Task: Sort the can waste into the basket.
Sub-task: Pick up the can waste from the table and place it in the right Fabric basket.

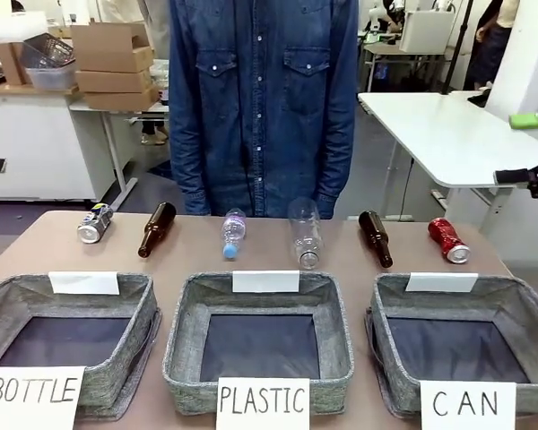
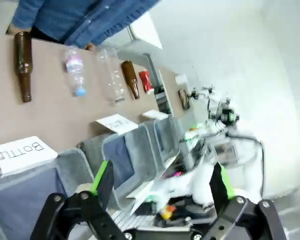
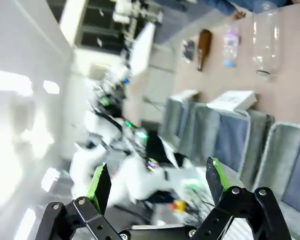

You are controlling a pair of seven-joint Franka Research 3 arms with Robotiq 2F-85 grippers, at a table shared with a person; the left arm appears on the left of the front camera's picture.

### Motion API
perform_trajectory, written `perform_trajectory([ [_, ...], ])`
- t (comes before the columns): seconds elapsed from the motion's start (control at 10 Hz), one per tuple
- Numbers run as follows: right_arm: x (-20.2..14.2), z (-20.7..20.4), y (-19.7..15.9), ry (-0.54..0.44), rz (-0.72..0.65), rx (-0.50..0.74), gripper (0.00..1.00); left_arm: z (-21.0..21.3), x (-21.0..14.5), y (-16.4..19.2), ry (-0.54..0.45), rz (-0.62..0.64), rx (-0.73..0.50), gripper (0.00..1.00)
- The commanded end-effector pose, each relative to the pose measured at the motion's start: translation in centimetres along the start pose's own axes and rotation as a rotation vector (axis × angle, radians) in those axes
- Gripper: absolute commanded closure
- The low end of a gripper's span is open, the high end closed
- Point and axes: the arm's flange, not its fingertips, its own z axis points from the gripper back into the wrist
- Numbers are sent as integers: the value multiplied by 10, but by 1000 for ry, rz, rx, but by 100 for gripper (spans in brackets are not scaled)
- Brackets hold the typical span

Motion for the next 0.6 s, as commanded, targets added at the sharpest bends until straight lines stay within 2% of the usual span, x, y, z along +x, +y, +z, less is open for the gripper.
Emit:
perform_trajectory([
  [0.0,-8,-13,9,82,134,-68,0,-25,2,-18,-108,77,387,0],
  [0.1,-8,-13,9,82,134,-68,0,0,0,0,0,0,0,0],
  [0.5,-8,-13,9,82,134,-68,0,0,0,0,0,0,0,0],
])
